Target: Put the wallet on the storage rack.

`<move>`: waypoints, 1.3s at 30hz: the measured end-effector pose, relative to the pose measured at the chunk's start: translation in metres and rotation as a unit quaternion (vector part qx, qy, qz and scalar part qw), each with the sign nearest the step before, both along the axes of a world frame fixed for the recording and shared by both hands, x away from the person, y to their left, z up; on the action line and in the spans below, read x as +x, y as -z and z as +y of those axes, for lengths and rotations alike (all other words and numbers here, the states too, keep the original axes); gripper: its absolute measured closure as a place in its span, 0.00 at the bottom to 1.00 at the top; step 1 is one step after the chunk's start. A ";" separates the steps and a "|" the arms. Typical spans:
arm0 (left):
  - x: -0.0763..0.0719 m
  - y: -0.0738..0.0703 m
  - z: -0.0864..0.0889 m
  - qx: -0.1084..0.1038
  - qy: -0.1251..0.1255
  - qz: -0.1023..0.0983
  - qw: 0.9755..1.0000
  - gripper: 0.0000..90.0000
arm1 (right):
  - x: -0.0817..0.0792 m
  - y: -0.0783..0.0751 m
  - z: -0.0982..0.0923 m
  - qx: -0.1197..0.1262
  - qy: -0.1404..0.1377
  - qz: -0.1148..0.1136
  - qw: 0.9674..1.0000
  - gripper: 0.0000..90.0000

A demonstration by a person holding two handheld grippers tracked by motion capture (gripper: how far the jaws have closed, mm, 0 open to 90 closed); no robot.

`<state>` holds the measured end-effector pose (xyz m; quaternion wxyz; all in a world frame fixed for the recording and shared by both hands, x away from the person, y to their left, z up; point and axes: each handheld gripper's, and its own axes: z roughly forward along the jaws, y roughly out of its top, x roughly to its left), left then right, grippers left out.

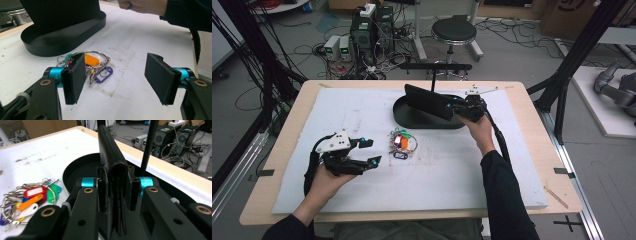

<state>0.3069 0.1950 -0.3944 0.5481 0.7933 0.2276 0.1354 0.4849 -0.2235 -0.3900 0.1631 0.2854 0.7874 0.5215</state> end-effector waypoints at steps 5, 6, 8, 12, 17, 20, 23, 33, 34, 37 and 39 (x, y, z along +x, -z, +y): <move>-0.001 0.001 -0.001 0.001 0.003 -0.002 1.000 0.37 | 0.004 0.007 0.003 -0.003 0.003 -0.002 1.000 0.86; -0.001 0.001 -0.001 0.002 0.003 -0.002 1.000 0.37 | 0.005 0.008 0.003 -0.005 0.004 -0.001 1.000 0.86; -0.001 0.001 -0.001 0.003 0.004 -0.002 1.000 0.37 | 0.007 0.011 0.002 -0.001 0.005 0.002 1.000 0.86; -0.002 0.002 0.000 0.003 0.003 -0.002 1.000 0.37 | 0.009 0.012 -0.001 0.001 0.007 0.004 1.000 0.85; -0.003 0.002 0.000 0.002 0.003 -0.002 1.000 0.37 | 0.010 0.014 -0.003 -0.001 0.007 0.009 1.000 0.85; -0.003 0.002 0.000 0.005 0.003 -0.004 1.000 0.37 | 0.011 0.015 -0.005 -0.002 0.008 0.013 1.000 0.85; -0.004 0.002 0.001 0.006 0.003 -0.004 1.000 0.37 | 0.012 0.016 -0.006 -0.003 0.007 0.016 1.000 0.84; -0.003 0.002 0.002 0.005 0.002 -0.006 1.000 0.37 | 0.012 0.019 -0.009 -0.024 0.007 0.024 0.999 0.82; -0.003 0.002 0.002 0.005 0.003 -0.006 1.000 0.37 | 0.012 0.020 -0.009 -0.028 0.007 0.025 0.999 0.81; -0.003 0.002 0.001 0.003 0.004 -0.005 1.000 0.37 | 0.013 0.021 -0.010 -0.041 0.009 0.034 0.999 0.79; -0.003 0.002 0.000 0.006 0.006 -0.005 1.000 0.37 | 0.013 0.022 -0.011 -0.046 0.010 0.039 0.998 0.78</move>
